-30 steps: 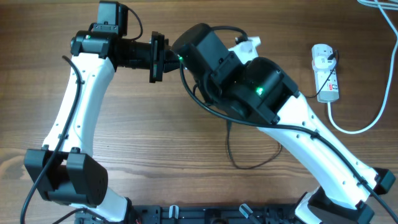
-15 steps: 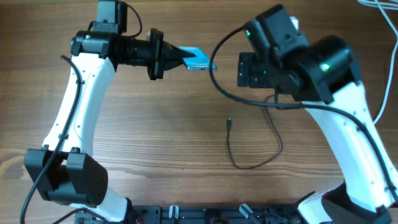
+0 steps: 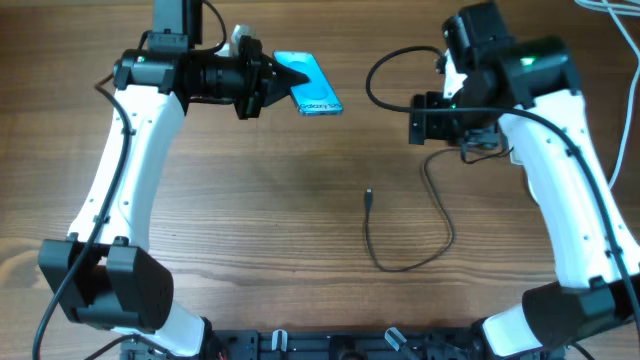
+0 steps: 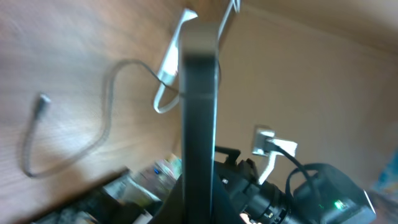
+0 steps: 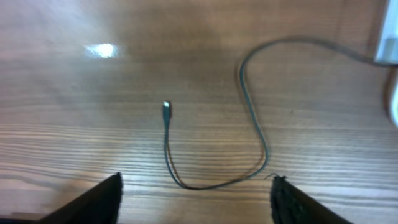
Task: Plug charger to phone and switch on socket
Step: 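Lower the right gripper and grasp the black USB-C cable plug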
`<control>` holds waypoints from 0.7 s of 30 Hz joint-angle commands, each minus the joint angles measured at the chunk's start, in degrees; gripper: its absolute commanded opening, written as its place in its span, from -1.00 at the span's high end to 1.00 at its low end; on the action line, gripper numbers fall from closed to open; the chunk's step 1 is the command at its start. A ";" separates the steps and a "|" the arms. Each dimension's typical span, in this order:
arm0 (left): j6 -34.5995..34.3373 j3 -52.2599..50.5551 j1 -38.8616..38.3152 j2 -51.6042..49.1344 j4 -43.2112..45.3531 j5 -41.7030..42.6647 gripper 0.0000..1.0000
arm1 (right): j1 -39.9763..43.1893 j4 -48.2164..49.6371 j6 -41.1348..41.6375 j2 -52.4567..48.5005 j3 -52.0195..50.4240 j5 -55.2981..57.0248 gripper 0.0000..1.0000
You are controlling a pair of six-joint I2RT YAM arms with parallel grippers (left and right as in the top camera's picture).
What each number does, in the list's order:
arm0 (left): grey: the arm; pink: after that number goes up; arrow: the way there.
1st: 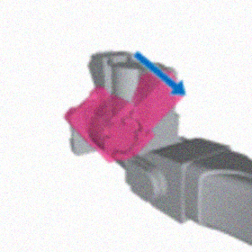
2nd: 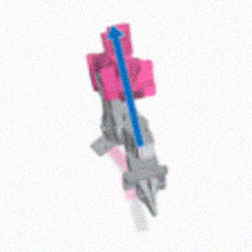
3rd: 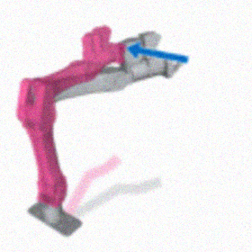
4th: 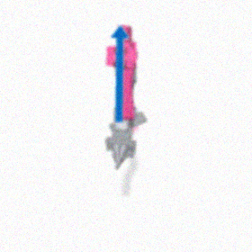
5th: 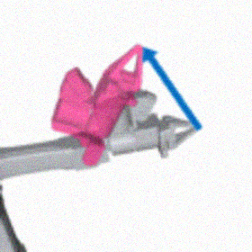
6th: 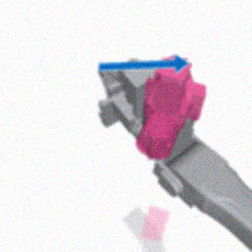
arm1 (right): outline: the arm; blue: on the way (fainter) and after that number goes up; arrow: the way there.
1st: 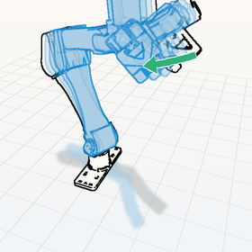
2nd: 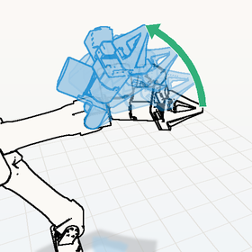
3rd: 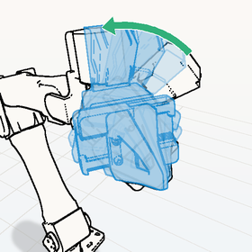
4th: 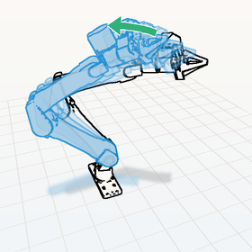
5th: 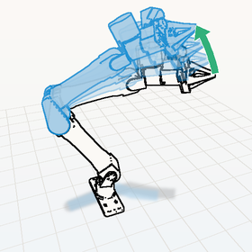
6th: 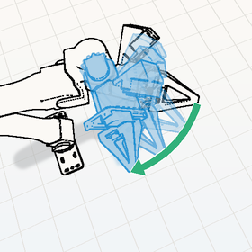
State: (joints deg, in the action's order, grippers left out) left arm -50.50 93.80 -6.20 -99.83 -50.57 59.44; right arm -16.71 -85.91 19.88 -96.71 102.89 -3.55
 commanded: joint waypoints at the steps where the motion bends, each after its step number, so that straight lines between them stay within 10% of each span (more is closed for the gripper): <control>1: 10.23 0.37 1.81 1.57 -2.43 -9.31 0.92 | -0.50 3.74 1.68 -0.61 -9.42 -5.16 -0.60; 8: 11.13 0.24 1.81 1.46 -12.02 -44.35 0.92 | -7.17 18.29 6.05 -0.94 -28.24 -5.49 -0.67; 17: 11.13 -8.70 1.81 1.14 -12.07 -55.06 0.92 | -17.07 27.69 17.66 -9.42 -31.01 1.84 -0.58; 21: 11.10 -9.38 1.81 1.09 -11.89 -55.04 0.92 | -17.05 29.42 17.75 -12.00 -31.01 1.62 -0.13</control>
State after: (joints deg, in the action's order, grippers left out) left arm -40.53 84.47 -4.54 -99.79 -62.94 5.37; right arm -33.80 -56.93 36.62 -106.59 72.23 -3.29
